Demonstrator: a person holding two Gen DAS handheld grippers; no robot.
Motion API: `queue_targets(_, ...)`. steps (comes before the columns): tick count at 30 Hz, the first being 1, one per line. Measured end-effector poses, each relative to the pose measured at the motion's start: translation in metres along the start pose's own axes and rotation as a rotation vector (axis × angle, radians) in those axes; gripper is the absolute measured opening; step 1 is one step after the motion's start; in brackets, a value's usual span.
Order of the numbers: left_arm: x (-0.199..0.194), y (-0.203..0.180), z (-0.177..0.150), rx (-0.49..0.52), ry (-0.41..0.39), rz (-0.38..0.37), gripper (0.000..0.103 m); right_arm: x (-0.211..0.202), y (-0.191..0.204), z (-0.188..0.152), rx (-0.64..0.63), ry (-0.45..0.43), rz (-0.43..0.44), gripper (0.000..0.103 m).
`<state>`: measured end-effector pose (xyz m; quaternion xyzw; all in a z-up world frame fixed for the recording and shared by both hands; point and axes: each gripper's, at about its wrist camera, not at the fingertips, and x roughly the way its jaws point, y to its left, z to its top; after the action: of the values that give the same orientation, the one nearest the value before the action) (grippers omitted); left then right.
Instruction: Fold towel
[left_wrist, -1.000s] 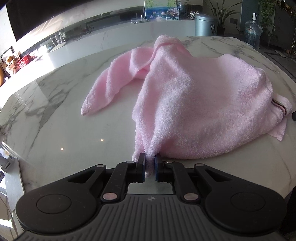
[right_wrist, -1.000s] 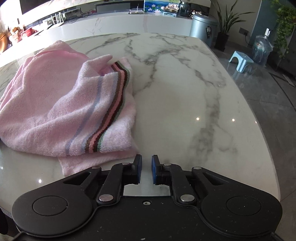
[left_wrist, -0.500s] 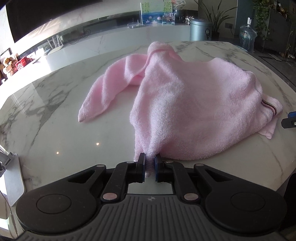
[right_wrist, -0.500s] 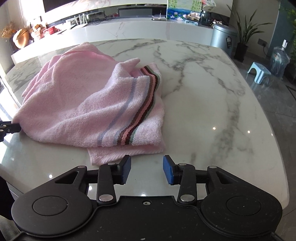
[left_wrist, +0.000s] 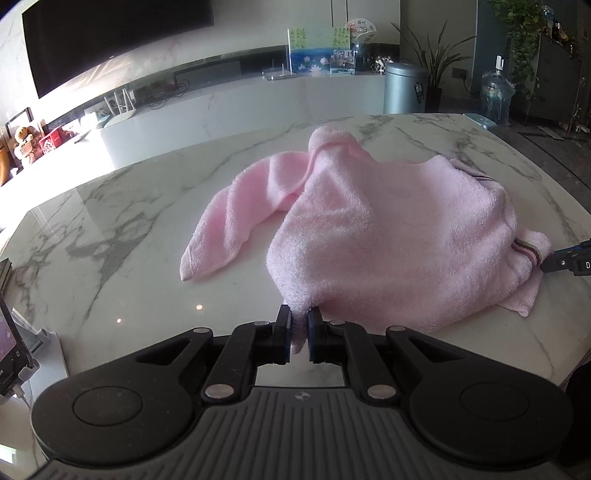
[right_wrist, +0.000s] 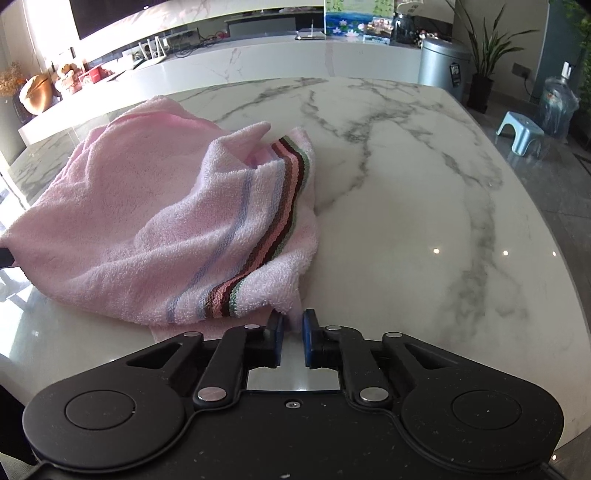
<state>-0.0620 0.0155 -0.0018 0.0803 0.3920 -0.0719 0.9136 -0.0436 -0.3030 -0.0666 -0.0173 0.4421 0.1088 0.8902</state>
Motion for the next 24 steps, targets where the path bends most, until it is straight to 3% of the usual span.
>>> queue_targets(5, -0.013, 0.003, 0.013, 0.026, -0.041, 0.023, 0.007, -0.028, 0.004, 0.012, -0.022, -0.074, -0.009, 0.005)
queue_targets(11, -0.04, 0.006, 0.046, 0.059, -0.119, 0.047, 0.007, -0.082, 0.015, 0.052, -0.092, -0.211, -0.03, 0.004)
queue_targets(24, -0.126, 0.011, 0.128, 0.159, -0.338, 0.134, 0.007, -0.189, 0.034, 0.128, -0.208, -0.424, -0.081, 0.004)
